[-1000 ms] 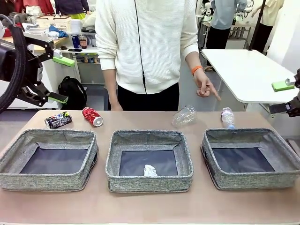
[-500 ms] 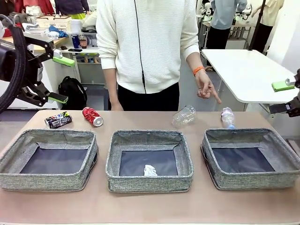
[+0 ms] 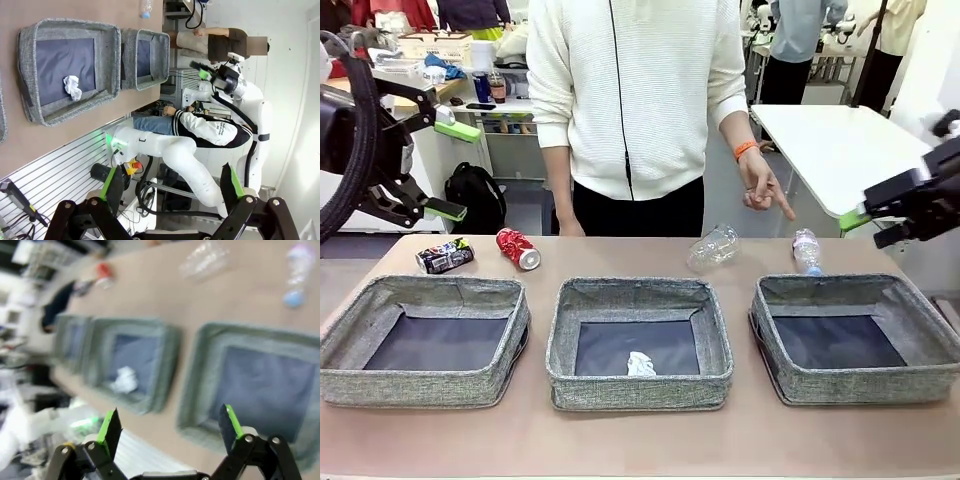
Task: Sort the waste into the appropriate baskets.
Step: Pick up the waste item pointed out by the person.
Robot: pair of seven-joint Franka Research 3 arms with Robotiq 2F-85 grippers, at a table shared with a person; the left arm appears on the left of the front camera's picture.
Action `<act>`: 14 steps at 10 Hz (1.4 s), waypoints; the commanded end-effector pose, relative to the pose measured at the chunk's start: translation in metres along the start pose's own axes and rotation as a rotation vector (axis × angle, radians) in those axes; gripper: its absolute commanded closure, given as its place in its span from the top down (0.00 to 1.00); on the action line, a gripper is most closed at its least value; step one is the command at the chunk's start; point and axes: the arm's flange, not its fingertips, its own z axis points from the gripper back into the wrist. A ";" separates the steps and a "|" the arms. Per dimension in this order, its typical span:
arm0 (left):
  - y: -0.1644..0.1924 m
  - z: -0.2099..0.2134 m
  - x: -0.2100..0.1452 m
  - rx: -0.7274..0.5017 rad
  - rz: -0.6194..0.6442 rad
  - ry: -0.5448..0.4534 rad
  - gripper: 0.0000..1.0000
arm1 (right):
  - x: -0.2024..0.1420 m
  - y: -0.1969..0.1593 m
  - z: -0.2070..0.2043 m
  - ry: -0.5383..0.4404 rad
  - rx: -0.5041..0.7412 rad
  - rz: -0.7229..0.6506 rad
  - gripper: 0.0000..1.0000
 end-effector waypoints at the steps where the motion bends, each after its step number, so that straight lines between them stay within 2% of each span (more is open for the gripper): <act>1: -0.001 0.000 0.000 -0.021 -0.012 0.002 1.00 | 0.035 0.000 -0.031 0.012 -0.770 -0.034 1.00; 2: -0.001 0.000 0.000 -0.021 -0.012 0.002 1.00 | 0.043 0.000 -0.036 -0.013 -0.809 -0.040 1.00; 3: -0.001 0.000 0.000 -0.021 -0.012 0.002 1.00 | 0.044 0.001 -0.034 -0.107 -0.853 -0.064 1.00; 4: -0.001 0.000 0.000 -0.021 -0.012 0.002 1.00 | 0.032 0.010 -0.026 -0.070 -0.319 0.084 1.00; 5: -0.001 0.000 0.000 -0.021 -0.012 0.002 1.00 | 0.043 0.008 -0.034 -0.123 -0.480 0.092 1.00; 6: -0.001 0.000 0.000 -0.021 -0.012 0.002 1.00 | 0.047 0.011 -0.037 -0.090 -0.542 0.066 1.00; 8: -0.001 0.000 0.000 -0.021 -0.012 0.002 1.00 | 0.101 -0.018 -0.074 0.074 -0.481 -0.033 1.00; 10: -0.001 0.000 0.000 -0.021 -0.012 0.002 1.00 | 0.149 -0.049 -0.112 0.162 -0.434 -0.099 1.00; 12: -0.001 0.000 0.000 -0.021 -0.012 0.002 1.00 | 0.172 -0.076 -0.156 0.205 -0.472 -0.199 1.00; 13: -0.001 0.000 0.000 -0.021 -0.012 0.002 1.00 | 0.177 -0.084 -0.171 0.241 -0.446 -0.222 1.00; 14: -0.001 0.000 0.000 -0.021 -0.012 0.002 1.00 | 0.185 -0.097 -0.193 0.234 -0.478 -0.201 1.00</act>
